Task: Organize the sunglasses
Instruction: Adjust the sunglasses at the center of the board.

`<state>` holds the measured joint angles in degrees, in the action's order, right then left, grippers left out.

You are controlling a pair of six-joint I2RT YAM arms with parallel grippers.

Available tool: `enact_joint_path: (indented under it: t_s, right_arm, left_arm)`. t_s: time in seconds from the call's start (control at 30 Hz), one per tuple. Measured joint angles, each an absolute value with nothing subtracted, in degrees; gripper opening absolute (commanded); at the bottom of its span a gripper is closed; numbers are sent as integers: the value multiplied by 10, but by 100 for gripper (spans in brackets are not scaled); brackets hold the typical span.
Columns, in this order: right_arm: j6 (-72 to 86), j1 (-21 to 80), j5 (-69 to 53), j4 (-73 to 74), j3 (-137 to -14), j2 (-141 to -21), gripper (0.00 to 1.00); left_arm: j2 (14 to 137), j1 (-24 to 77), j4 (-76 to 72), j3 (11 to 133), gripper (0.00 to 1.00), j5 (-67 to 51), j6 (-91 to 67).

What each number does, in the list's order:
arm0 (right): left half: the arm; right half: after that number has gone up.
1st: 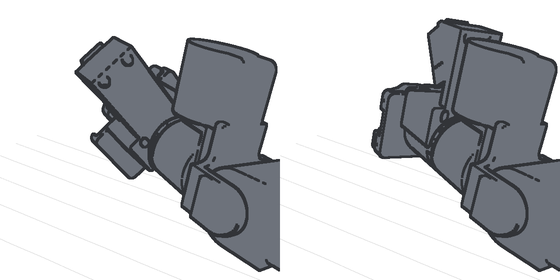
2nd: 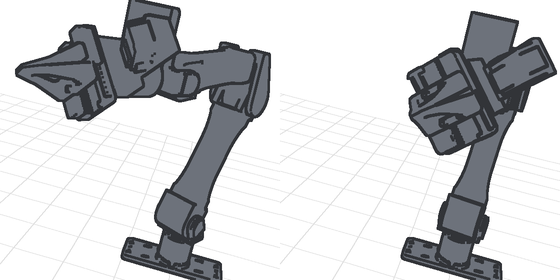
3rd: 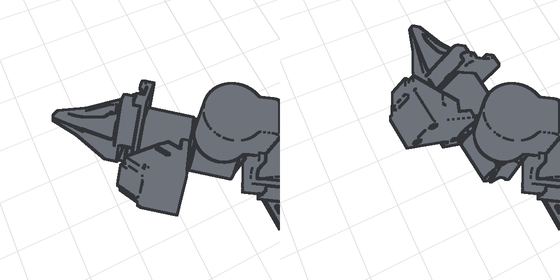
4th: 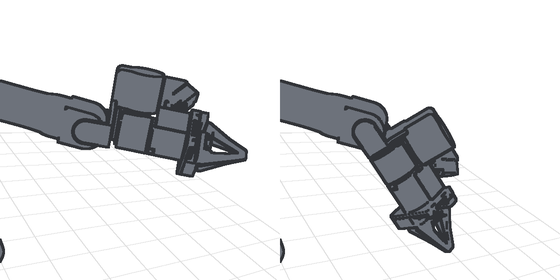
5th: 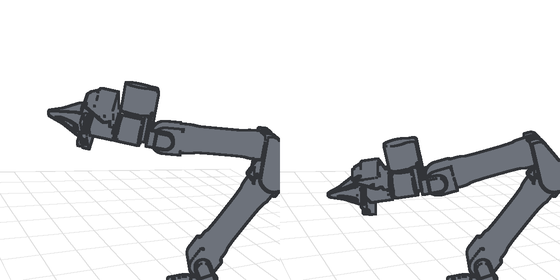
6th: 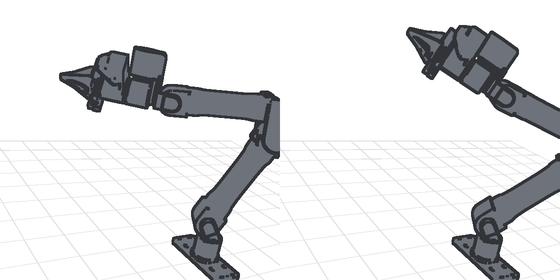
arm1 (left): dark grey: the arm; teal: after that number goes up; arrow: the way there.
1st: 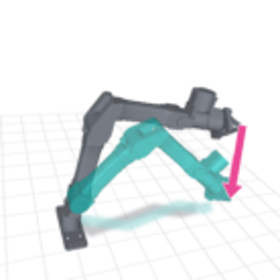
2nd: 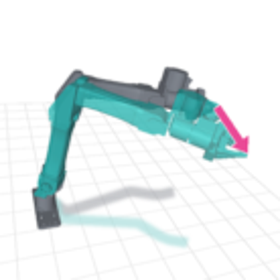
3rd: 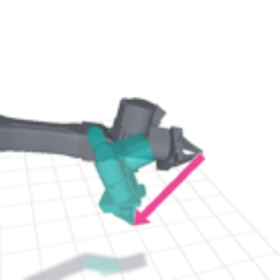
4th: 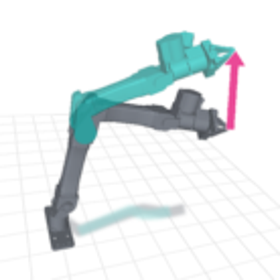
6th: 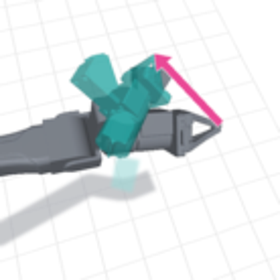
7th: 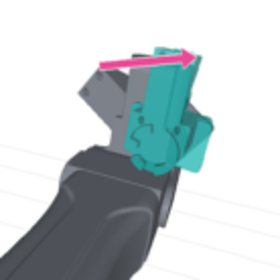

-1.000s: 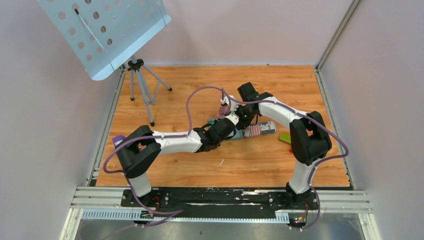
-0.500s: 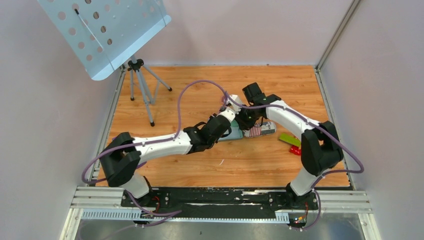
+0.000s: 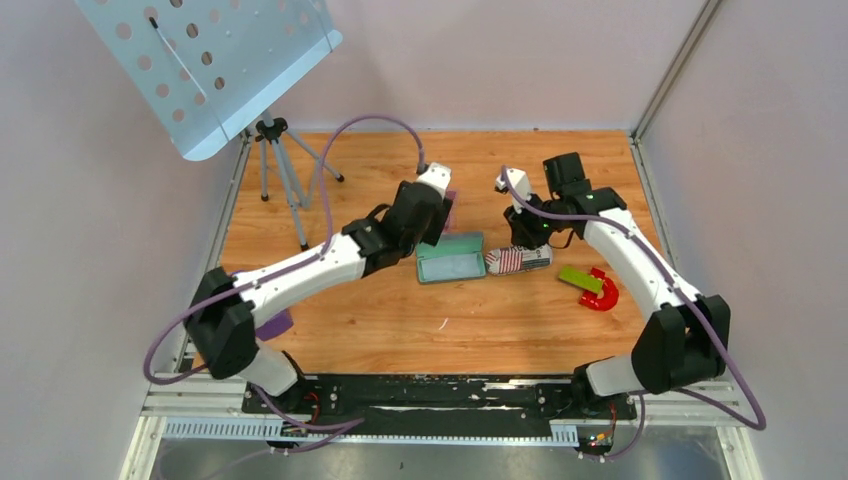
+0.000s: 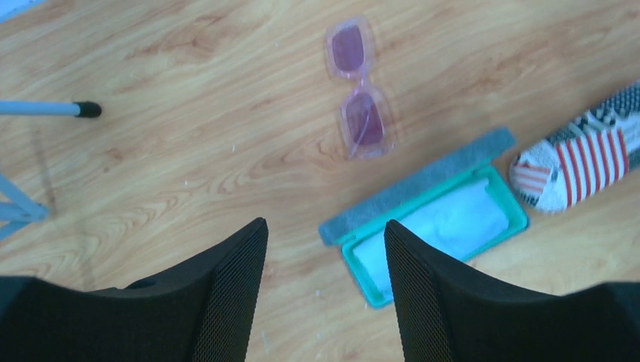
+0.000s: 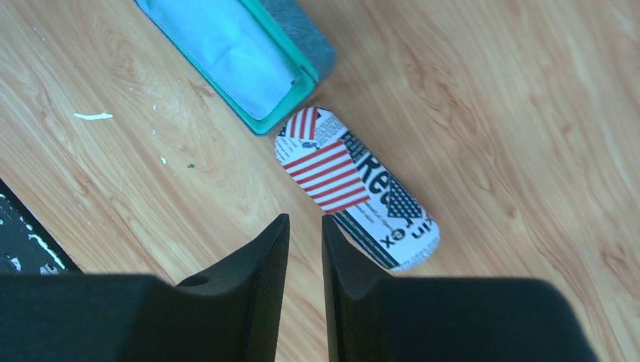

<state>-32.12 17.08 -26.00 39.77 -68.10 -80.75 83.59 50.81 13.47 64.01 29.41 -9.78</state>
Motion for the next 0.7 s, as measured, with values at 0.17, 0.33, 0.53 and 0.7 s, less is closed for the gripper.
enact_joint_path:
  t_s: [0.17, 0.33, 0.53, 0.7]
  right_arm:
    - [-319, 134, -276, 408, -689, -778, 33]
    - [-307, 120, -282, 414, -687, -762, 36]
    - [-288, 104, -288, 411, -664, -739, 36]
    - [-277, 96, -296, 402, -648, -733, 36]
  left_arm:
    - [981, 473, 186, 831, 63, 260, -111]
    - [1108, 461, 237, 965, 61, 242, -121]
    - [1202, 423, 283, 1034, 56, 201, -142]
    - [1253, 400, 299, 1070, 52, 169, -149]
